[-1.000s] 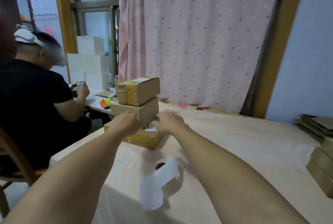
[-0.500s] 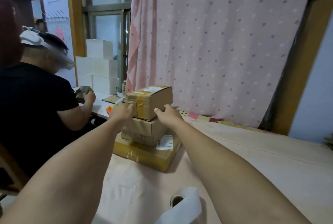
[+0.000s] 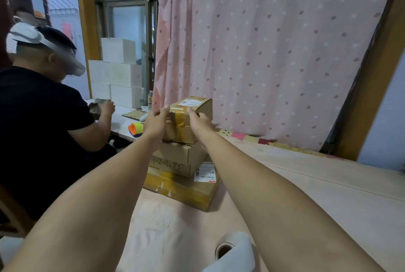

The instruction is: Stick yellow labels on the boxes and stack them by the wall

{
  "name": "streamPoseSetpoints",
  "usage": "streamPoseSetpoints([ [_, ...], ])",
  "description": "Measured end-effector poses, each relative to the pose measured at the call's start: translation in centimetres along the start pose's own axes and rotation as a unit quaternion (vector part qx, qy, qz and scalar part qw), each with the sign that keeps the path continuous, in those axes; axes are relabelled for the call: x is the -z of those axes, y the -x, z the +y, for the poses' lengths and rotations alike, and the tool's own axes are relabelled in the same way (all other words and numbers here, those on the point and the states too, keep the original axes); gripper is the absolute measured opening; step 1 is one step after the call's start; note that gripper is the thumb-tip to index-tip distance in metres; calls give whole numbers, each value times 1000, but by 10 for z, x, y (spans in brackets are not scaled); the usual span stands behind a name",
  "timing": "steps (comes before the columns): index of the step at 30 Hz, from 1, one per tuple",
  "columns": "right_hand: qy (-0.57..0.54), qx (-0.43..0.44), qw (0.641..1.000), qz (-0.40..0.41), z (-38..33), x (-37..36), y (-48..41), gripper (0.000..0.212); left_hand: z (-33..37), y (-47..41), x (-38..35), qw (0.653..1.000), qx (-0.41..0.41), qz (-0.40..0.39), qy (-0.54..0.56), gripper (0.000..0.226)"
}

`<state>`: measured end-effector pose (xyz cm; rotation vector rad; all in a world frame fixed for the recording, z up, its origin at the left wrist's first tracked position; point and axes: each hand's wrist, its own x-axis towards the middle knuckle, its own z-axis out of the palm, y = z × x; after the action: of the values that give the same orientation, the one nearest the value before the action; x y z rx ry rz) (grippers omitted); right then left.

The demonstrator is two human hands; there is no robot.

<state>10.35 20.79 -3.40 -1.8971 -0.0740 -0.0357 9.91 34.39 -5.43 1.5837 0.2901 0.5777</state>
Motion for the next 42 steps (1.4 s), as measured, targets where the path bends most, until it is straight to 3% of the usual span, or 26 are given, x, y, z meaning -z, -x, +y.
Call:
streamPoseSetpoints([
  [7, -90, 7, 994, 62, 15, 32, 12, 42, 8, 28, -17, 999, -1, -16, 40, 28],
  [13, -138, 46, 985, 94, 19, 91, 40, 29, 26, 67, -47, 983, 22, -77, 162, 53],
  [16, -185, 52, 976, 99, 29, 129, 58, 28, 40, 106, -70, 969, 36, -156, 188, 14],
  [18, -208, 53, 971, 109, 37, 156, 74, 32, 42, 127, -88, 959, 47, -197, 197, 23],
  [19, -219, 53, 968, 114, 41, 169, 82, 35, 43, 136, -96, 954, 56, -209, 208, 15],
  [20, -227, 52, 965, 118, 46, 182, 91, 37, 46, 146, -102, 948, 63, -227, 213, 18],
  [23, -220, 44, 966, 126, 66, 220, 116, 45, 48, 167, -125, 940, 72, -264, 202, 80],
  [27, -204, 13, 969, 136, 99, 271, 147, 42, 44, 205, -157, 941, 63, -296, 153, 62],
  [31, -174, -12, 976, 127, 119, 324, 176, 35, 41, 236, -180, 926, 50, -357, 112, 69],
  [34, -155, 20, 968, 197, 122, 364, 195, 40, 41, 248, -193, 912, 18, -405, 62, 78],
  [35, -121, 48, 960, 246, 123, 377, 200, 40, 43, 251, -196, 911, -1, -412, 28, 80],
  [37, 75, 107, 941, 313, 123, 400, 209, 58, 51, 252, -200, 901, -65, -417, -96, 77],
  [40, 426, 148, 863, 227, 115, 415, 214, 87, 71, 256, -203, 830, -206, -429, -290, 71],
  [42, 523, 137, 830, 136, 110, 416, 212, 101, 86, 262, -207, 750, -304, -440, -391, 74],
])
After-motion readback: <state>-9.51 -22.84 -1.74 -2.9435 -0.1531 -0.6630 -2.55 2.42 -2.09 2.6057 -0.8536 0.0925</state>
